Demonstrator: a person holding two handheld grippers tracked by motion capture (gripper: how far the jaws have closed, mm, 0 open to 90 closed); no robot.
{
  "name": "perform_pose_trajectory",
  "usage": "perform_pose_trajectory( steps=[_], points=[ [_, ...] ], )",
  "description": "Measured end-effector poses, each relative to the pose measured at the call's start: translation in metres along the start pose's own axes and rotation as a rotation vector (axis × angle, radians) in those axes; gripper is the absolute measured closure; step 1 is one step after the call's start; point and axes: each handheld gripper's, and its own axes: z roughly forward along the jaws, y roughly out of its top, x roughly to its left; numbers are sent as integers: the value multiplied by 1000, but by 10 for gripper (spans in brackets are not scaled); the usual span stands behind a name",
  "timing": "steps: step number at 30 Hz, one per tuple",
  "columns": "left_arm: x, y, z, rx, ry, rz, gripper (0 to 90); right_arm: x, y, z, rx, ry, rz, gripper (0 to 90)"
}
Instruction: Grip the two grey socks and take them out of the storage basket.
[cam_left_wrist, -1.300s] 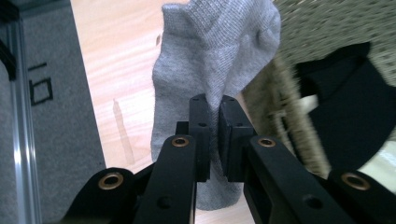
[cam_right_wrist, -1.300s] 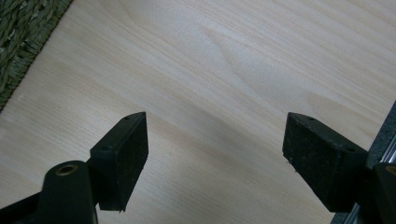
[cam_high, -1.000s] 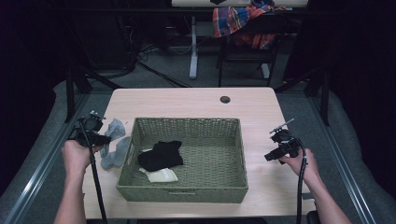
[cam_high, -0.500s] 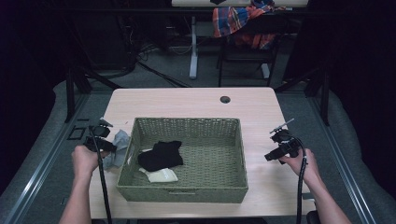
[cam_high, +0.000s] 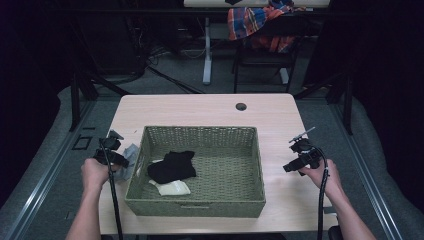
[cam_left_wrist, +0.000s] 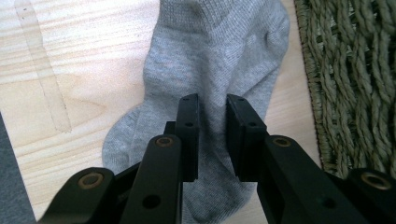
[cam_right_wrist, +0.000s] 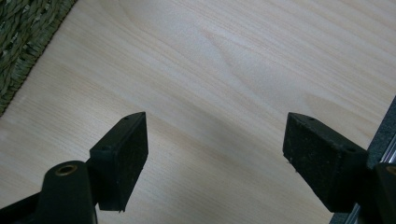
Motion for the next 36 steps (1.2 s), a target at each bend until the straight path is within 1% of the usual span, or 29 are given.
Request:
perform_pose_trajectory(
  steps=[5,8,10,12,14,15,16,17,19,20,21,22,23,24,26,27,29,30,31,33,36],
  points=[
    [0,0,9,20,17,-6,761,0,0,0,0,0,1,220],
    [-1,1,9,24,23,-4,762,0,0,0,0,0,0,220],
    [-2,1,8,16,13,-10,734,0,0,0,-1,-1,0,221],
    [-2,0,8,16,11,-7,686,0,0,-1,1,-3,-2,221],
    [-2,0,4,24,24,-8,551,0,0,-1,4,-5,-6,221],
    [-3,0,2,25,34,-4,510,1,-1,0,-21,-4,15,220],
    [-3,-1,-1,15,39,-5,453,1,-1,0,-26,-7,19,221],
    [-3,-2,-4,-7,54,-13,384,1,-1,0,-30,-5,25,221],
    [-4,-4,-11,-39,78,-23,296,0,-1,-1,-30,-4,21,221],
    [-4,-5,-15,-57,87,-31,259,-1,0,-2,-17,-4,9,221],
    [-4,-7,-19,-76,97,-36,196,-2,0,-4,-7,-5,1,221],
    [-4,-7,-19,-76,97,-36,140,-2,0,-4,-7,-5,1,221],
    [-4,-12,-27,-117,106,-44,142,-2,-1,-4,-30,-6,17,218],
    [-5,-14,-31,-139,112,-51,128,-2,-1,-5,-27,-5,12,216],
    [-7,-19,-39,-176,120,-61,59,-3,-1,-6,-43,3,25,211],
    [-8,-21,-43,-198,124,-61,36,-3,-1,-6,-40,-6,17,209],
    [-12,-24,-50,-230,127,-61,7,-4,-1,-7,-47,-6,24,209],
    [-14,-26,-52,-265,129,-65,2,-4,-1,-8,-48,-3,20,209],
    [-17,-29,-55,-286,126,-65,2,-4,-1,-8,-62,3,31,209],
    [-22,-35,-59,-312,127,-57,2,-4,-2,-9,-63,-3,31,207],
    [-29,-47,-65,-361,125,-72,1,-4,-2,-9,-66,-4,29,206]
  ],
)
